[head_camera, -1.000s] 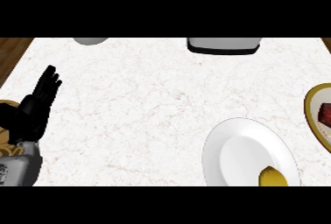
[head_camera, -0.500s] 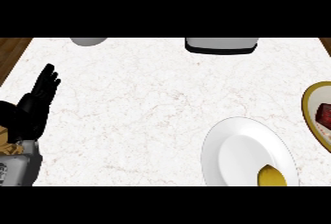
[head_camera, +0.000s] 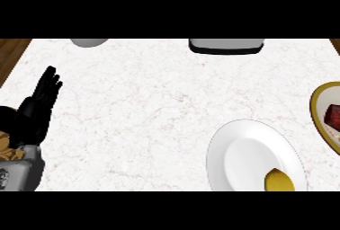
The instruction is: Pick the cupcake from the plate and place it in the bowl
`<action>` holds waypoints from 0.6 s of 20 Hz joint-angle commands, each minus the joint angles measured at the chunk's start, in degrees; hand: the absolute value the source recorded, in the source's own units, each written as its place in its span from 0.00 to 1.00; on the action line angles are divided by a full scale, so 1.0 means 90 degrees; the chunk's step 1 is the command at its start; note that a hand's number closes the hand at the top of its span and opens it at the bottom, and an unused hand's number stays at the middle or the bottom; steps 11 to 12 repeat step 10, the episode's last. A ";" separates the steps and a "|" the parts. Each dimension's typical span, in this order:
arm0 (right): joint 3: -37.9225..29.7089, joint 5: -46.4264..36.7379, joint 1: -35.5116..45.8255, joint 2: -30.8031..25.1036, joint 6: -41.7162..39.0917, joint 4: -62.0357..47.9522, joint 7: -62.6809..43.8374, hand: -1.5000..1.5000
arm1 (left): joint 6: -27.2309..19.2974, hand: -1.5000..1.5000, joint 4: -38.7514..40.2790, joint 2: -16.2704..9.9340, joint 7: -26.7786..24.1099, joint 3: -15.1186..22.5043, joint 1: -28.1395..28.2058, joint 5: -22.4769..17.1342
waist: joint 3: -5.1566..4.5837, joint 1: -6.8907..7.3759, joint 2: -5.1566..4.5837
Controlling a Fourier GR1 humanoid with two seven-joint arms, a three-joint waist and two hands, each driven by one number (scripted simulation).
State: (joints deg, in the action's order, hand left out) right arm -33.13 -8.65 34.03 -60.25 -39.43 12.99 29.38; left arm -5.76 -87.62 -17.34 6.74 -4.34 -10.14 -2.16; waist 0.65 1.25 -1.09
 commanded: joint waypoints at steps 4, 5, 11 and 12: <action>-0.0269 0.0433 -0.0383 -0.0290 -0.1789 -0.0189 0.0430 0.00 | 0.0102 0.50 -0.0028 -0.0083 -0.0032 -0.0078 0.0193 -0.0061 | 0.0031 -0.0055 0.0030; -0.0392 0.0572 -0.0327 -0.0470 -0.1882 -0.0206 0.0270 0.00 | -0.0070 0.50 -0.0094 0.0043 0.0074 -0.0032 0.0123 -0.0004 | 0.0038 -0.0104 0.0044; -0.0589 0.0913 -0.0303 -0.0528 -0.2123 -0.0015 -0.0019 0.00 | 0.0097 0.50 0.0009 -0.0129 -0.0143 -0.0146 0.0338 -0.0029 | 0.0031 -0.0023 0.0041; -0.0589 0.0913 -0.0303 -0.0528 -0.2123 -0.0015 -0.0019 0.00 | 0.0097 0.50 0.0009 -0.0129 -0.0143 -0.0146 0.0338 -0.0029 | 0.0031 -0.0023 0.0041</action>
